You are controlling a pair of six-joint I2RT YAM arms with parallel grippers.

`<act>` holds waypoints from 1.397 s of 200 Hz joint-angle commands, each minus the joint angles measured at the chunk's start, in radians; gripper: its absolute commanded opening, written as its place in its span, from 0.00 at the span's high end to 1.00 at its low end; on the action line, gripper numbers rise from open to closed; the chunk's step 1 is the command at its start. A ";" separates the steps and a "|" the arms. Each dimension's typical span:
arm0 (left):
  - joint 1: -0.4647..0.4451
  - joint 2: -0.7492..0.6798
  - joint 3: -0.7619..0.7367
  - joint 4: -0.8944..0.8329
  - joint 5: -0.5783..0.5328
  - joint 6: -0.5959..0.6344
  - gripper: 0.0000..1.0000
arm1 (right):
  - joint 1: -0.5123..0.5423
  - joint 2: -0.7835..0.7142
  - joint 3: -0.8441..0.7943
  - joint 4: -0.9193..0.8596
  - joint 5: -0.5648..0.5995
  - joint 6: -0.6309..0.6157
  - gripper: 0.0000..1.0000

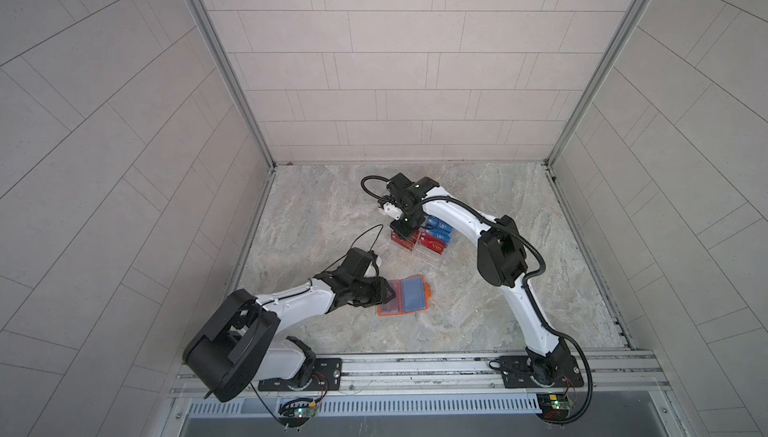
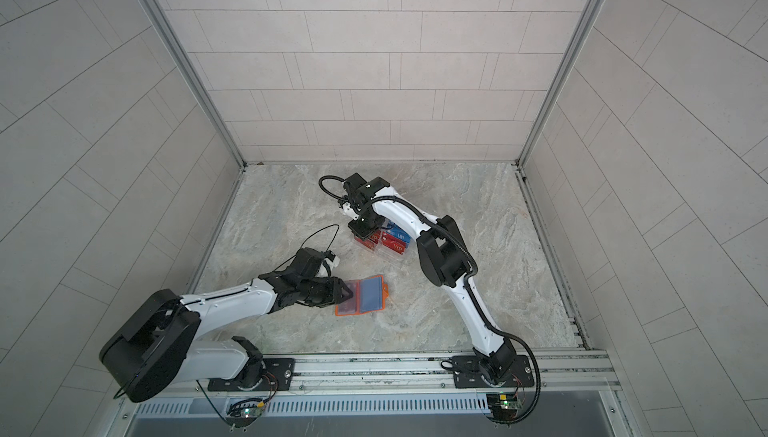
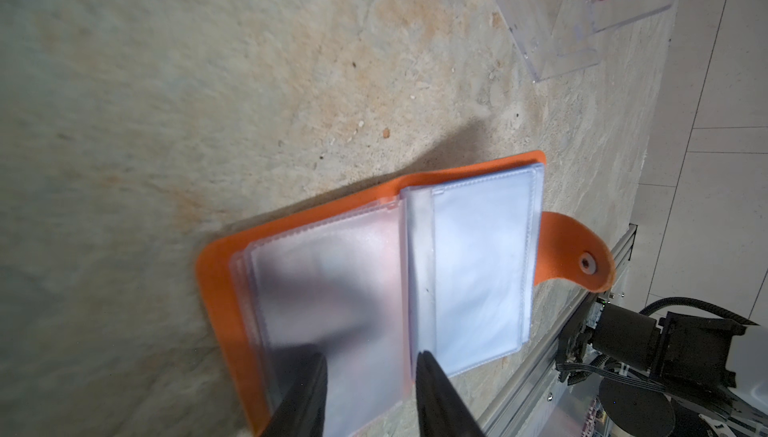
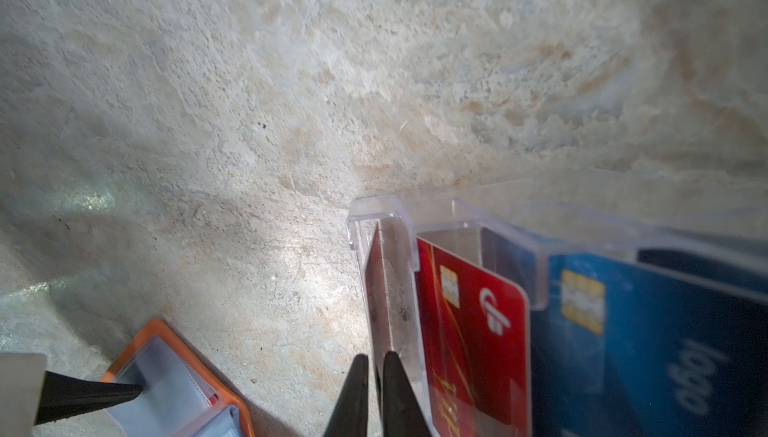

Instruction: Put the credit cards into the card holder

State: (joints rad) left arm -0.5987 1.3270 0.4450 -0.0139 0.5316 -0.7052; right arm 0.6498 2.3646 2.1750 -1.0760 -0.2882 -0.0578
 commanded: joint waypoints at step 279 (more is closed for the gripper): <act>-0.001 -0.045 -0.034 -0.049 -0.084 -0.010 0.59 | 0.028 -0.539 -0.680 0.361 -0.363 0.421 1.00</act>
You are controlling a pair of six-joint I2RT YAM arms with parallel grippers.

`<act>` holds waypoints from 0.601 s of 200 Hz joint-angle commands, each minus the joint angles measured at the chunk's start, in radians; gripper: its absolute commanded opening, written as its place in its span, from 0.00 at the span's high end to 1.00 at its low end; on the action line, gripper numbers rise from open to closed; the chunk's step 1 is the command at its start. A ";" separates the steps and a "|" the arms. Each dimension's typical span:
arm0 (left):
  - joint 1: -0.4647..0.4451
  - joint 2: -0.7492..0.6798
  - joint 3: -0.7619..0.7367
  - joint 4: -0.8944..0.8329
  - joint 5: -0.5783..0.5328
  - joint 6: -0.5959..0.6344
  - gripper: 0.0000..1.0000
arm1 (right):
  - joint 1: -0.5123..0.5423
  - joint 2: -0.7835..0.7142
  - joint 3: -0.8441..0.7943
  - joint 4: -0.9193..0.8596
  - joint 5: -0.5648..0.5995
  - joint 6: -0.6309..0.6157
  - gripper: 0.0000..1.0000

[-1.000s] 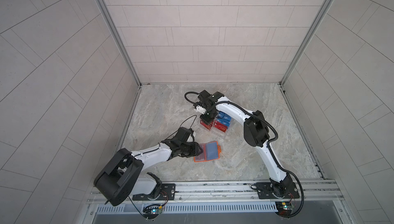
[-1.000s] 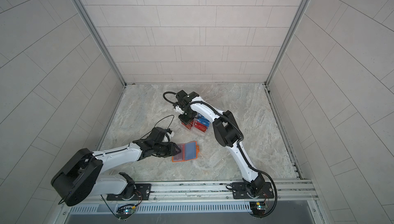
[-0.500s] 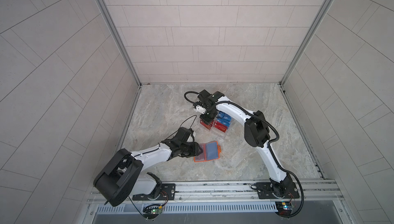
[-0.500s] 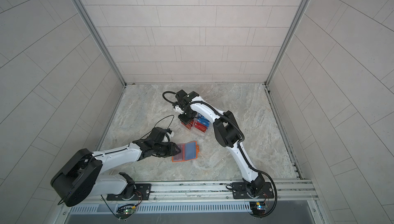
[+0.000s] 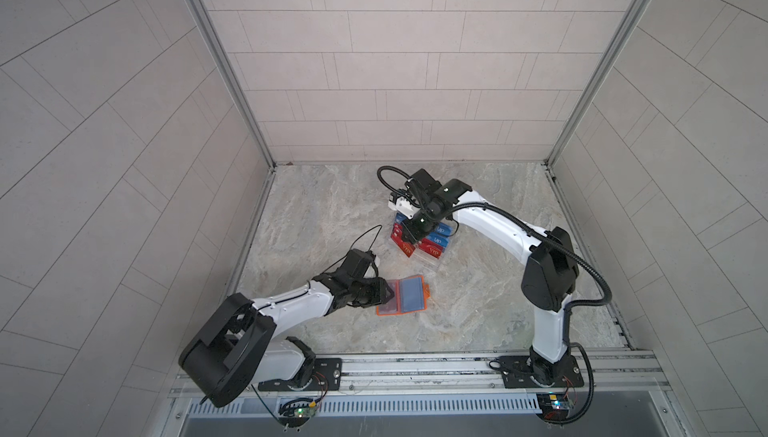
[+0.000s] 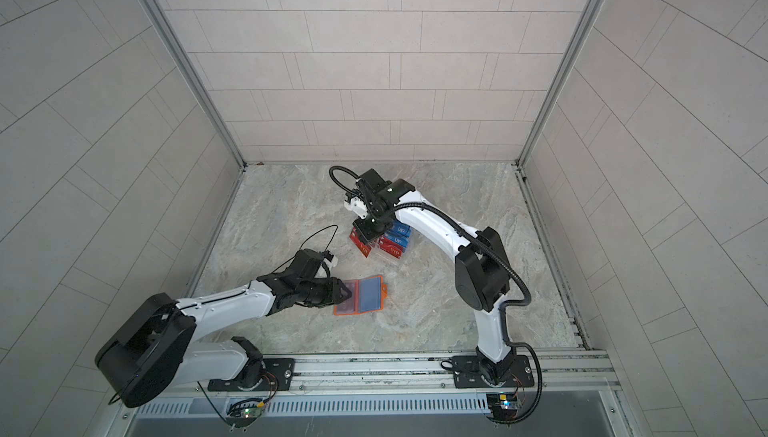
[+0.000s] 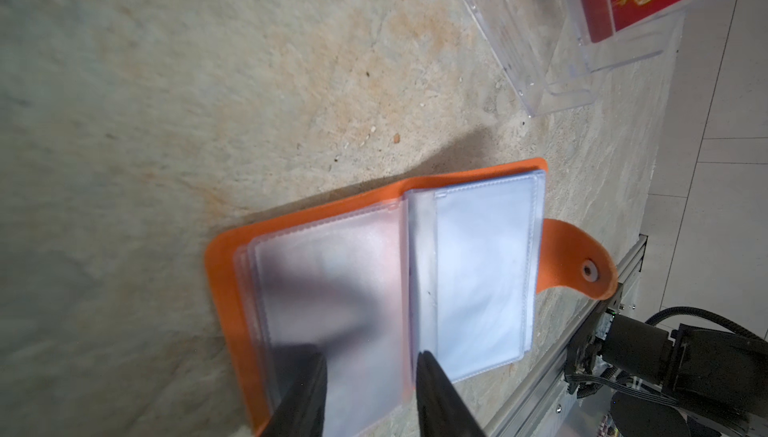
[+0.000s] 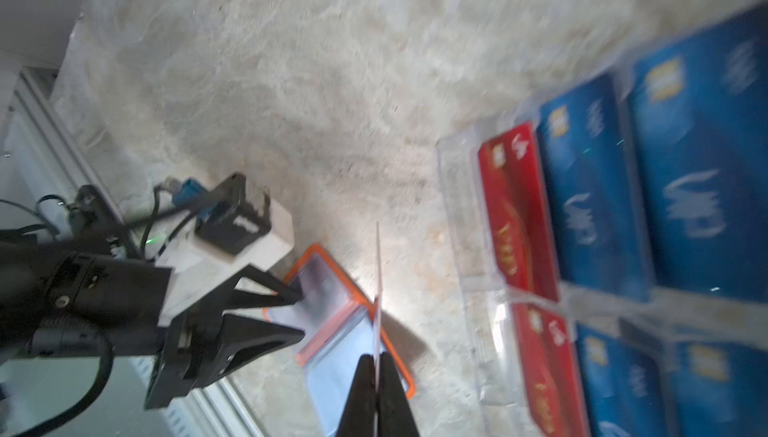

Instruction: Put the credit cards into the card holder

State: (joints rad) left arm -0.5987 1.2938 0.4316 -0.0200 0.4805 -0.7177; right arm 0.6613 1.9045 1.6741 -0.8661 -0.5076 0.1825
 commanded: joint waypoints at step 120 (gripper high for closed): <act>-0.012 -0.018 -0.038 -0.045 -0.050 -0.014 0.62 | 0.093 -0.211 -0.665 0.580 -0.215 0.593 1.00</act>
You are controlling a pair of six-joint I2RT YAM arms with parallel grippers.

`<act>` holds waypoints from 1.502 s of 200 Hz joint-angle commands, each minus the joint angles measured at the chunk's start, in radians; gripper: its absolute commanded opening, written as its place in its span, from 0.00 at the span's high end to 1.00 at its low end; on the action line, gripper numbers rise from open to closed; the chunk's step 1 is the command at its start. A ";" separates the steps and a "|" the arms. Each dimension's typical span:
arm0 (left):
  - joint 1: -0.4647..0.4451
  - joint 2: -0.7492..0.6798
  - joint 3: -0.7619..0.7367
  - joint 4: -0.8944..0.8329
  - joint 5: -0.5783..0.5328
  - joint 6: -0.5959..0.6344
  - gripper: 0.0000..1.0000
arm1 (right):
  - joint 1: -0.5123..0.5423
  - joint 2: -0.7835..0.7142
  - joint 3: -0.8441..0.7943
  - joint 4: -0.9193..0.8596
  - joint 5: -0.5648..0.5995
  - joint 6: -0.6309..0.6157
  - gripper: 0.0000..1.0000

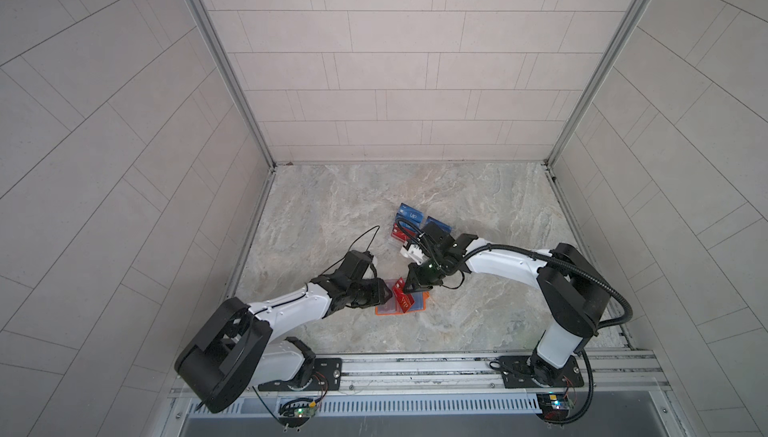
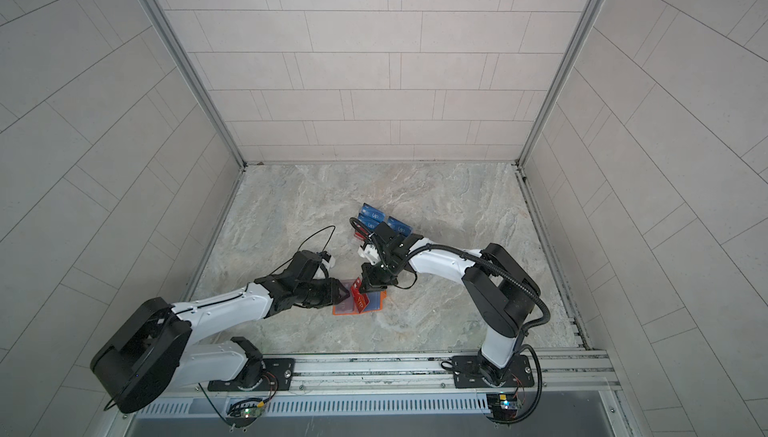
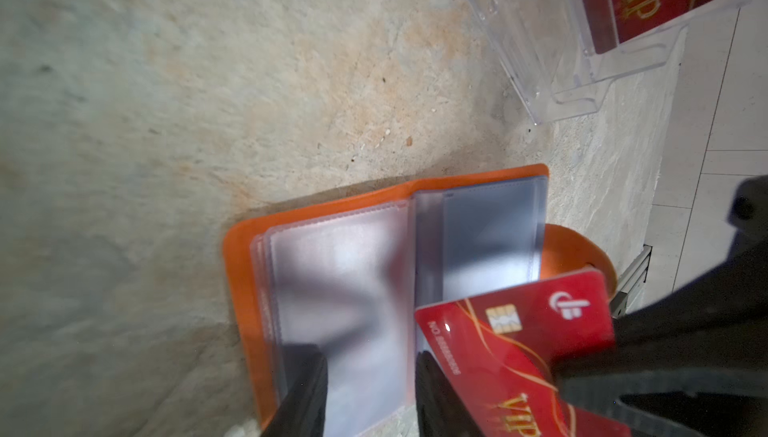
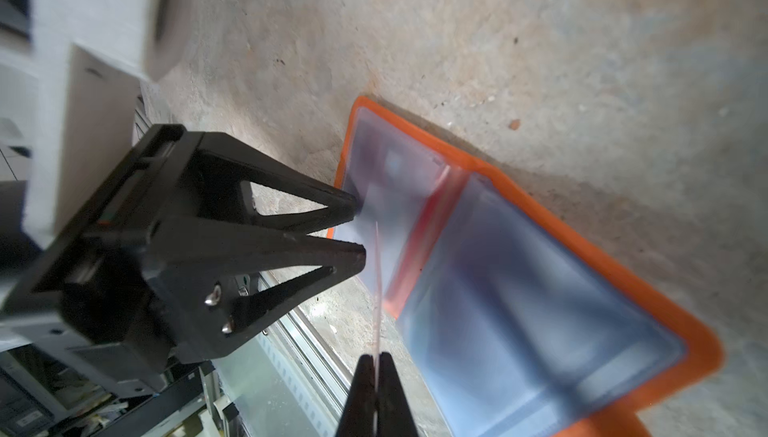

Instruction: Put the credit cards into the card holder

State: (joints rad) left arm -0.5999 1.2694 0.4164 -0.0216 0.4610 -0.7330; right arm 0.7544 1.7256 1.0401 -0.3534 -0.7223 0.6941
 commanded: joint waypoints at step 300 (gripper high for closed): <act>-0.018 0.010 -0.027 -0.061 -0.022 0.006 0.65 | 0.000 -0.012 -0.112 0.151 0.034 0.151 1.00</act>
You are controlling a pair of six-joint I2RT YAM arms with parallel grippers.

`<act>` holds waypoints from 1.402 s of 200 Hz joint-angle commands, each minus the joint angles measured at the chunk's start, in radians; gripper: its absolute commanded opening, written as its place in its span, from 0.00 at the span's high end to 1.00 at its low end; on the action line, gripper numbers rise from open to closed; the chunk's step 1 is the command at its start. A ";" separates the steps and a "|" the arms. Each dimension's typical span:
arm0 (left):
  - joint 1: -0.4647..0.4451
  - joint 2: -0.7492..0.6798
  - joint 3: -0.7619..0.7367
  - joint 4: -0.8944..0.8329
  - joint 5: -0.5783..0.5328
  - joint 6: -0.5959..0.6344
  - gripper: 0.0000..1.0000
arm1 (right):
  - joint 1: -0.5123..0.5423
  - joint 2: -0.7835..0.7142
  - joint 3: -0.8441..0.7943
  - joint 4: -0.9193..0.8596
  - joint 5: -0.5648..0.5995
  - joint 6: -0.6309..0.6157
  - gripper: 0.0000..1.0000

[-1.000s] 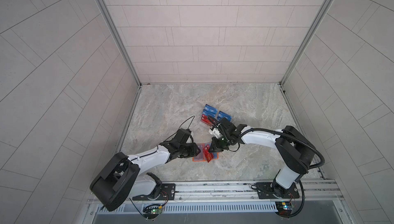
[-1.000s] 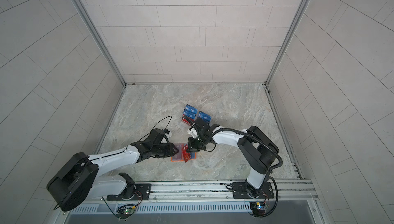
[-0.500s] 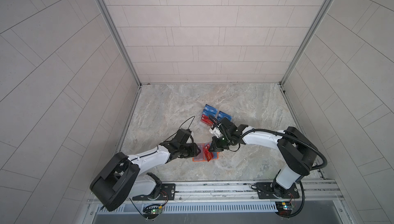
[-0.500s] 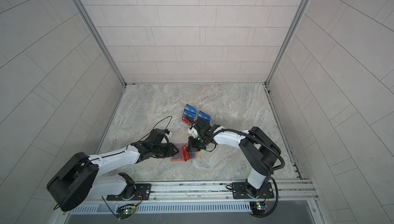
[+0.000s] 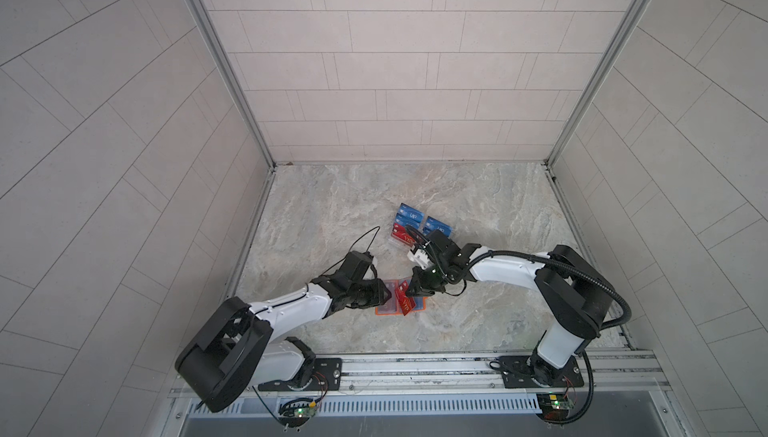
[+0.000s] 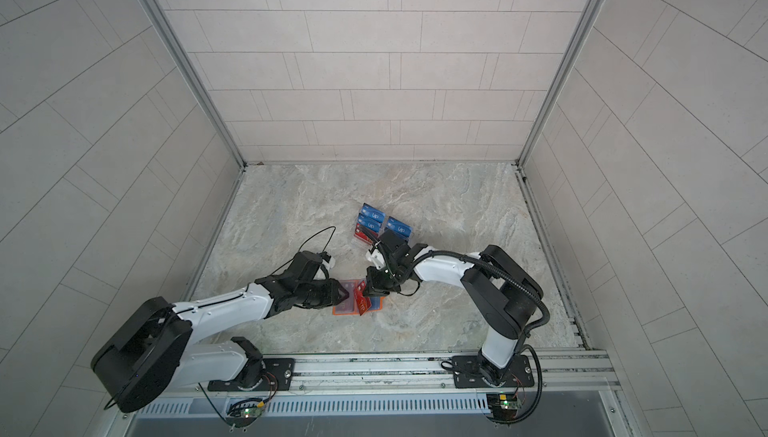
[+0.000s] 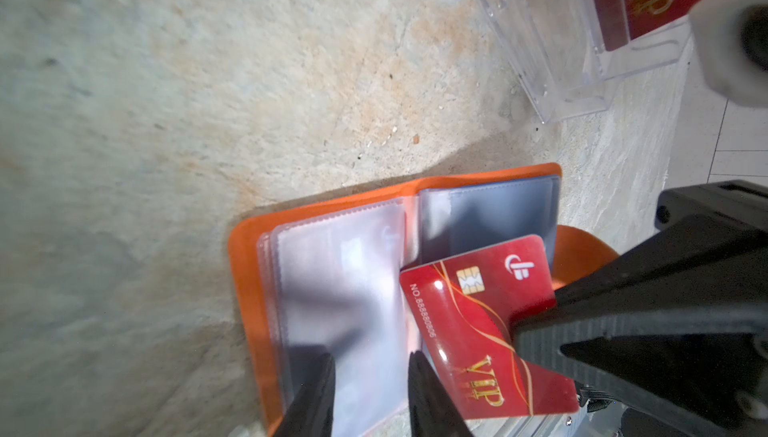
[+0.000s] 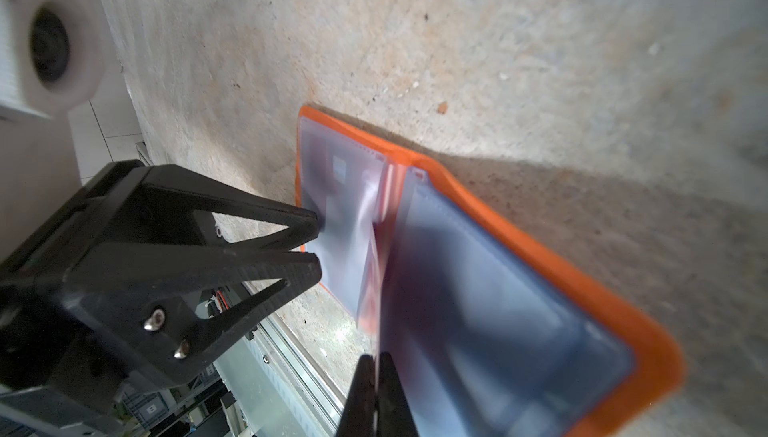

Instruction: Put the credit cards into the card holder

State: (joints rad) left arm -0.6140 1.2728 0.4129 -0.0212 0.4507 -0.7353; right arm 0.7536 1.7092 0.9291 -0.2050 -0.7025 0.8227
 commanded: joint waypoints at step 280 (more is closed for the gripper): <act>-0.004 0.002 -0.024 -0.060 -0.005 0.013 0.64 | 0.013 0.001 0.006 -0.034 0.032 0.048 1.00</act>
State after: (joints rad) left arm -0.6140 1.2724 0.4129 -0.0212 0.4526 -0.7326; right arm 0.7612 1.6905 0.9104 -0.2131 -0.6914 0.8650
